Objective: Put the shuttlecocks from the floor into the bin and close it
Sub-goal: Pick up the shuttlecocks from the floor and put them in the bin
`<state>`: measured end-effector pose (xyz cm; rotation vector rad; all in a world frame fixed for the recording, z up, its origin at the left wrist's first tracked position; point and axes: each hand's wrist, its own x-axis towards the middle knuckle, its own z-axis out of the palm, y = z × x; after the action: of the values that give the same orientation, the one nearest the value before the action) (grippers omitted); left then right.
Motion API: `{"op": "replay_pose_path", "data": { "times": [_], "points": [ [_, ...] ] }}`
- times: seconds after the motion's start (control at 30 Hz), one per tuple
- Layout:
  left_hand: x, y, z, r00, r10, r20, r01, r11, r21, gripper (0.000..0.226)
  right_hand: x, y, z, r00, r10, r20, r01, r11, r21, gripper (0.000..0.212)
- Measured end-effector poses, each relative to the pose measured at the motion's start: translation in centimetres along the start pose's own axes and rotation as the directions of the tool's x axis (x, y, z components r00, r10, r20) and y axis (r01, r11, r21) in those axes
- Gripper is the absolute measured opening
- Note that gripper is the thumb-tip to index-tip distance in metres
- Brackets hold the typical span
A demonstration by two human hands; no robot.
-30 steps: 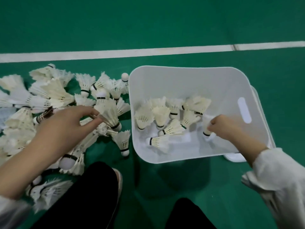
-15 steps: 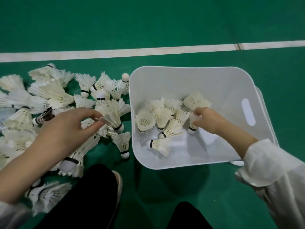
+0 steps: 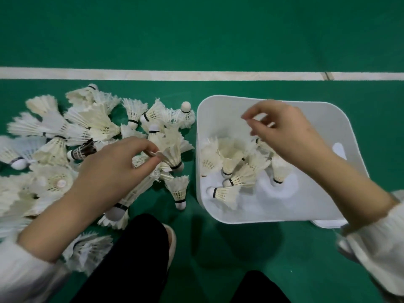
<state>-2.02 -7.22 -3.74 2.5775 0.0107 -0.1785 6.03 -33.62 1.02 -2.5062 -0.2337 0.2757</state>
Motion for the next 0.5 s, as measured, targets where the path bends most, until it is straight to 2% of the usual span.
{"op": "replay_pose_path", "data": {
  "times": [0.03,0.1,0.17,0.23,0.27,0.37,0.43,0.5],
  "points": [
    [0.1,0.1,-0.2,1.0,0.013,-0.008,-0.013,1.0,0.015,0.026,-0.1,-2.1,0.5,0.994,-0.099,0.036,0.096,0.992,0.083,0.016],
    [0.2,0.5,-0.6,0.999,0.037,-0.013,-0.036,0.999,0.016,0.026,-0.1,-5.0,2.3,0.937,-0.302,0.176,0.289,0.953,0.093,0.022],
    [0.3,0.8,-0.9,0.998,0.06,-0.027,-0.06,0.998,0.005,0.024,0.2,-6.3,4.7,0.859,-0.39,0.332,0.414,0.91,-0.003,0.026],
    [0.3,0.9,-1.1,0.994,0.087,-0.069,-0.086,0.996,0.021,0.022,0.8,-6.5,6.8,0.832,-0.422,0.359,0.481,0.872,-0.089,0.02],
    [0.3,1.1,-1.2,0.993,0.082,-0.08,-0.083,0.996,-0.012,0.025,1.0,-6.6,7.2,0.843,-0.428,0.324,0.484,0.868,-0.112,0.016],
    [0.2,1.3,-1.8,0.997,-0.015,-0.079,-0.009,0.954,-0.3,0.049,1.6,-6.4,5.7,0.924,-0.352,0.152,0.361,0.932,-0.038,0.005],
    [0.2,1.0,-2.2,0.991,-0.068,-0.116,0.017,0.92,-0.39,0.049,2.0,-5.6,3.0,0.971,-0.24,-0.01,0.24,0.968,0.071,0.006],
    [0.1,0.7,-2.5,0.989,-0.087,-0.121,0.032,0.918,-0.396,0.042,2.0,-3.2,-0.2,0.981,-0.102,-0.167,0.132,0.974,0.183,0.011]
  ]
}}
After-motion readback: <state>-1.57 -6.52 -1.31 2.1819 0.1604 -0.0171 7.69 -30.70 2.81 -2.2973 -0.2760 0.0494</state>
